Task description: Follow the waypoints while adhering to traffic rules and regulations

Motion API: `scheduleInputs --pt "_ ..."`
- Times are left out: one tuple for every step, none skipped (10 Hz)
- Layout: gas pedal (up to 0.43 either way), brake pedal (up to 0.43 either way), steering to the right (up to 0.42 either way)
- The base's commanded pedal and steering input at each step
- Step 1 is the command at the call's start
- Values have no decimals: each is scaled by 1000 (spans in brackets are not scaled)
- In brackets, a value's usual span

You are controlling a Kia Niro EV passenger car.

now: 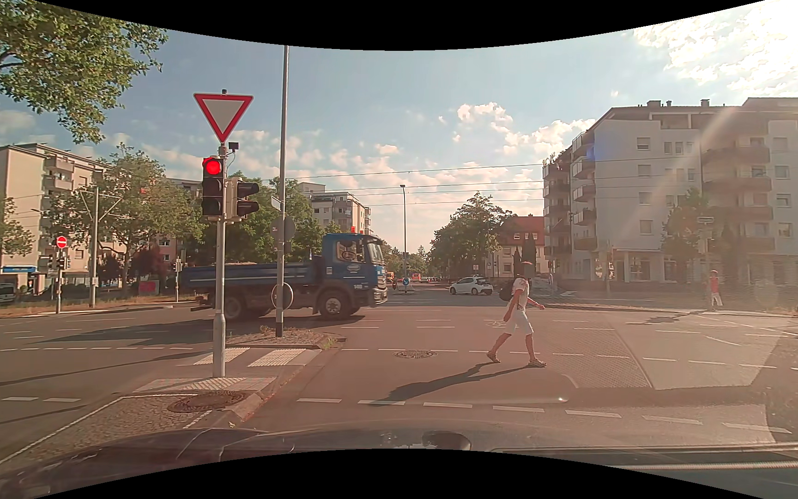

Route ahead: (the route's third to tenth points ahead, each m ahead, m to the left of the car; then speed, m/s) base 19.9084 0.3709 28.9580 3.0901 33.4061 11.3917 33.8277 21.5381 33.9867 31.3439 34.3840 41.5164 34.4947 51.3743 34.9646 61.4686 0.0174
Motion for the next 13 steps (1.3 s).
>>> scheduleInputs --pt "0 220 3" --pt "0 220 3" --pt "0 220 3" --pt "0 220 3" --pt "0 220 3" --pt "0 220 3" --pt "0 220 3" --pt "0 220 3" --pt "0 220 3" --pt "0 220 3" --pt "0 220 3" --pt "0 220 3" --pt "0 226 3"
